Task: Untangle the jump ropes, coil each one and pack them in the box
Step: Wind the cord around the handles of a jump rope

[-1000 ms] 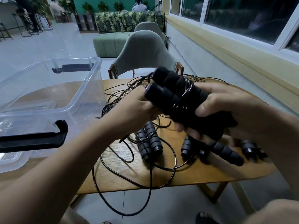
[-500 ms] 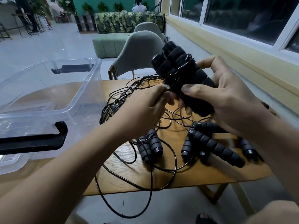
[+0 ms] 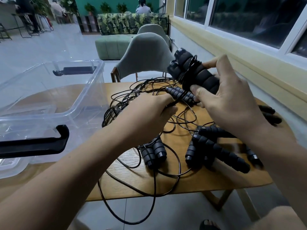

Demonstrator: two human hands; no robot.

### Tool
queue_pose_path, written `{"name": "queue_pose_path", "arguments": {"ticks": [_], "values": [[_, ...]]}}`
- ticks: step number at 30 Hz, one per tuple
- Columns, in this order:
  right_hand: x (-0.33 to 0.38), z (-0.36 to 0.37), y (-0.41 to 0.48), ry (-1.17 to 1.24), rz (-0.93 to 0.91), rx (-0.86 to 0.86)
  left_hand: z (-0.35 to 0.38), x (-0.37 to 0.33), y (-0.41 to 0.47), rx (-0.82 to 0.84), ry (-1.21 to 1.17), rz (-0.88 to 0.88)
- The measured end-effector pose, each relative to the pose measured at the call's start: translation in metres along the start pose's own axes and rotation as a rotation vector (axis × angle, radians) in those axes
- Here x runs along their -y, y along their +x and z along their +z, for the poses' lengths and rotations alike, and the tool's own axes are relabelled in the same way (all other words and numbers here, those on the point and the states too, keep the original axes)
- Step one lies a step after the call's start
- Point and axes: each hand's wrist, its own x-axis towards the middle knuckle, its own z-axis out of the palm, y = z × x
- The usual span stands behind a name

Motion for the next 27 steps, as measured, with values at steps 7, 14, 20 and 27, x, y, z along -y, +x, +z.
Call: {"name": "queue_pose_path", "arguments": {"ticks": [7,14,20,27], "values": [[0.002,-0.003,0.006,-0.326,0.072,0.373,-0.004,0.01,-0.001,-0.087,0.093,0.165],[0.004,-0.021,0.008,-0.301,0.063,0.965,-0.01,0.006,0.0,-0.016,0.016,0.331],[0.0,-0.047,0.011,0.156,0.07,1.268,-0.011,0.003,0.0,-0.008,-0.032,0.403],[-0.006,-0.056,0.01,0.684,0.21,1.276,-0.011,-0.004,0.002,-0.103,-0.082,0.412]]}}
